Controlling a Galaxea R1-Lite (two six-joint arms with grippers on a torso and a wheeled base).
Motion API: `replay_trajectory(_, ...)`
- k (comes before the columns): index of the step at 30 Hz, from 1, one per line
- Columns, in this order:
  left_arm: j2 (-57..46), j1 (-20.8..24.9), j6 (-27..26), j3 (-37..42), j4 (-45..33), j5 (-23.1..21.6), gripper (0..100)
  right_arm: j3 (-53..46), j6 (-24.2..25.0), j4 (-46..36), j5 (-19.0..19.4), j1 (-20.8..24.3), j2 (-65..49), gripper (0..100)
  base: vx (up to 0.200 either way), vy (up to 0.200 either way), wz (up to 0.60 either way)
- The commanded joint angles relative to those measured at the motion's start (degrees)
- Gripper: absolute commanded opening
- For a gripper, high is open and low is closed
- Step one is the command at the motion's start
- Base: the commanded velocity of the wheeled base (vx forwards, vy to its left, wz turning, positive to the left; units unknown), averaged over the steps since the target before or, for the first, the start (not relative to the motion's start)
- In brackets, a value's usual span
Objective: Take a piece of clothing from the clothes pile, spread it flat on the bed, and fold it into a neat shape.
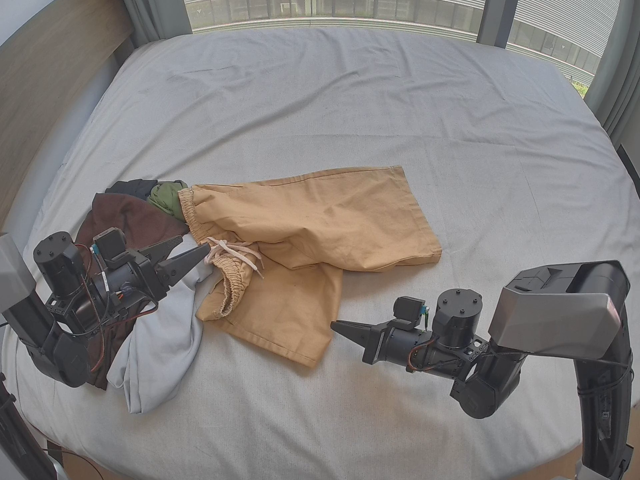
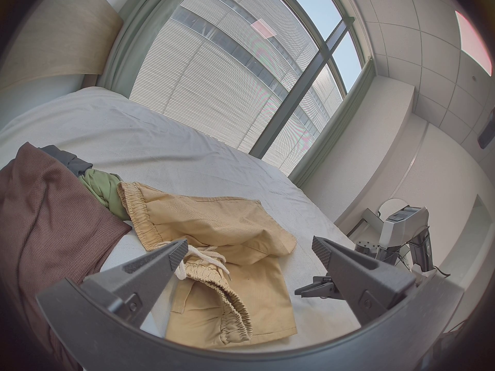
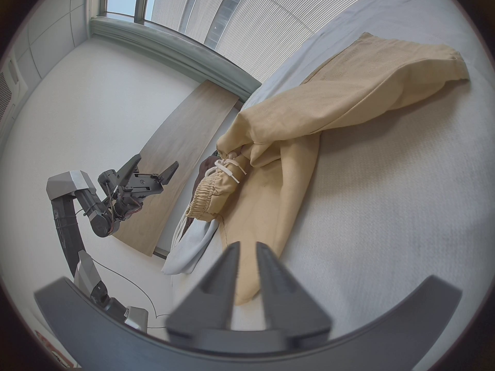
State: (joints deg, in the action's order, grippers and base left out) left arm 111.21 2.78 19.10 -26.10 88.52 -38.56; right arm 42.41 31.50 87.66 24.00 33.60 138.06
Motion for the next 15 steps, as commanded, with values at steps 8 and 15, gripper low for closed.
replay_trajectory(8,0.23,0.12,0.06,0.17,-0.01,-0.03,100,8.04,-0.21,-8.12,-0.01,-0.37,2.92,100,0.0,0.0,0.0)
replay_trajectory(15,0.23,0.12,0.06,0.17,-0.01,-0.03,100,15.33,-0.21,-11.99,-0.01,-0.02,4.68,100,0.0,0.0,0.0)
